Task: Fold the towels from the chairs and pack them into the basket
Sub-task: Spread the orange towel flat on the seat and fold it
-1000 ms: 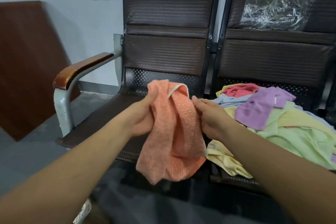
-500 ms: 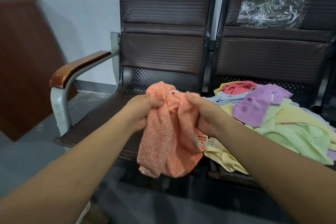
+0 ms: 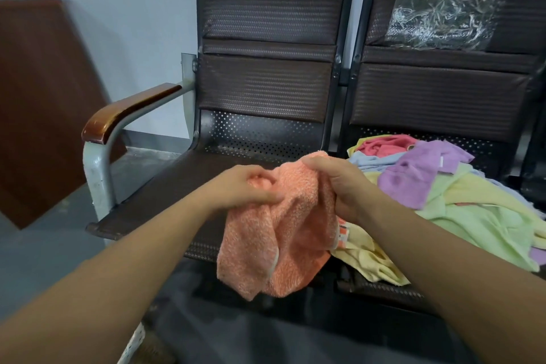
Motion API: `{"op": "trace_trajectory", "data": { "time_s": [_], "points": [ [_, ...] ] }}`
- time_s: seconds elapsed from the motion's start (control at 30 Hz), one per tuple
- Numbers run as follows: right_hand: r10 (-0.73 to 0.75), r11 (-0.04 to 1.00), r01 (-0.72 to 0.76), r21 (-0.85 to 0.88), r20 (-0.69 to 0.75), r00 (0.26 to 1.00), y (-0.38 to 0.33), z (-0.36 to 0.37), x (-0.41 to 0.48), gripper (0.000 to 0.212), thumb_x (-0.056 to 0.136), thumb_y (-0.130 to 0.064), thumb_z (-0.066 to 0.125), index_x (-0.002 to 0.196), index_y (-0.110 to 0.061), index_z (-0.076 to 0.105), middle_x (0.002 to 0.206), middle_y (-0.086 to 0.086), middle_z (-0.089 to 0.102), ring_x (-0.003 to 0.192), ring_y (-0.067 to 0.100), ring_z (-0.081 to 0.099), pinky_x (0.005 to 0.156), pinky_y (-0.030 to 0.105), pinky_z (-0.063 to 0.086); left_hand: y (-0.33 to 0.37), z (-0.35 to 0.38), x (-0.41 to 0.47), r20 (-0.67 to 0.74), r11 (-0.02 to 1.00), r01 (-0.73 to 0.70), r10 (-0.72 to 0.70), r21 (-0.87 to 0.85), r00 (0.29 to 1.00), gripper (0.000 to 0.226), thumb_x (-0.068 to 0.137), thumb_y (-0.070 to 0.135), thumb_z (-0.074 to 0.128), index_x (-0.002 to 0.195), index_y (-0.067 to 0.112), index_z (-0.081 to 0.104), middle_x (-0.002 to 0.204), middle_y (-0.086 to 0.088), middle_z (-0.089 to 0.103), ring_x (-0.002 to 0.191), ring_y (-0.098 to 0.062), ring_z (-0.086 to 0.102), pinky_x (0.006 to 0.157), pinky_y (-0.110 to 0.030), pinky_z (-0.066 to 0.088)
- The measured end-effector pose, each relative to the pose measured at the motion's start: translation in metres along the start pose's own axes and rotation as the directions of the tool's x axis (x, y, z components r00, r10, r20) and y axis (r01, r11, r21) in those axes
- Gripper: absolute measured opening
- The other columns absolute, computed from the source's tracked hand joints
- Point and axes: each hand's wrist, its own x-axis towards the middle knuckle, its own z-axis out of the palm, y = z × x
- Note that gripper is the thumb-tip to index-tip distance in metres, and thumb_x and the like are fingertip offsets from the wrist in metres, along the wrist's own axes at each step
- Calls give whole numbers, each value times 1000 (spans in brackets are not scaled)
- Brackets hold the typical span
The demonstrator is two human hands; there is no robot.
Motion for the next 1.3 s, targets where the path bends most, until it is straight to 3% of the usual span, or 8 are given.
{"op": "trace_trajectory", "data": {
  "time_s": [0.33, 0.43, 0.53, 0.67, 0.8, 0.93, 1.1, 1.3],
  "points": [
    [98, 986, -89, 140, -59, 993, -3, -8, 4, 21, 88, -24, 72, 95, -5, 66, 80, 12, 69, 74, 26, 66, 85, 43, 52, -29, -17, 13, -403, 973, 164, -217, -162, 889, 27, 97, 21, 53, 84, 5, 72, 80, -9, 72, 74, -20, 69, 75, -39, 61],
    [66, 982, -40, 187, -137, 988, -6, -12, 5, 14, 89, -19, 71, 93, -6, 68, 79, 10, 71, 74, 23, 67, 79, 40, 55, -33, -22, 9, -198, 527, 96, -474, -844, 858, 20, 100, 3, 42, 91, 3, 60, 96, -15, 67, 84, -24, 65, 83, -41, 56],
    [22, 977, 7, 212, -136, 991, -4, -14, 6, 12, 88, -14, 70, 98, -8, 67, 88, 9, 69, 78, 21, 67, 80, 38, 56, -30, -27, 4, 12, 59, 37, -389, -998, 921, 29, 102, 8, 32, 94, -4, 57, 93, -19, 64, 87, -29, 63, 86, -44, 52],
    [64, 942, -42, 332, -54, 996, -7, -11, 7, 9, 91, -17, 69, 94, -9, 66, 84, 8, 71, 76, 20, 70, 78, 37, 57, -13, -32, -3, -109, 450, -13, -187, -893, 976, 13, 92, 12, 64, 89, 0, 61, 85, -15, 62, 71, -21, 65, 72, -37, 57],
    [14, 957, 31, 289, -151, 988, -19, -10, 8, 8, 92, -11, 64, 97, -6, 68, 86, 8, 71, 74, 19, 67, 72, 33, 57, -23, -34, -2, -517, 980, 34, -134, -198, 845, 16, 87, 13, 70, 101, 12, 62, 91, -3, 65, 82, -20, 63, 71, -34, 51],
    [-49, 981, 88, 171, -219, 975, -34, -9, 9, 27, 87, -4, 66, 114, 2, 65, 103, 15, 69, 90, 24, 66, 82, 39, 56, -40, -54, -1, -576, 901, 82, -341, -427, 743, 14, 84, 13, 60, 86, 9, 74, 80, -11, 68, 74, -24, 60, 65, -32, 46],
    [-74, 951, 113, 289, -141, 987, -80, -6, -2, 38, 94, -13, 56, 125, 10, 60, 106, 18, 67, 101, 29, 63, 92, 38, 51, 2, -97, -9, -243, 311, -119, -397, -943, 885, 32, 97, 15, 38, 75, 7, 59, 59, -7, 62, 47, -19, 62, 54, -26, 54],
    [-86, 895, 114, 432, -84, 993, -119, -3, -23, 30, 100, -30, 54, 104, -2, 64, 92, 17, 72, 89, 28, 69, 78, 38, 58, 27, -125, -22, -420, 518, -236, -272, -822, 866, 16, 99, 10, 51, 91, 8, 65, 70, -6, 68, 64, -16, 67, 57, -28, 57]
  ]
}}
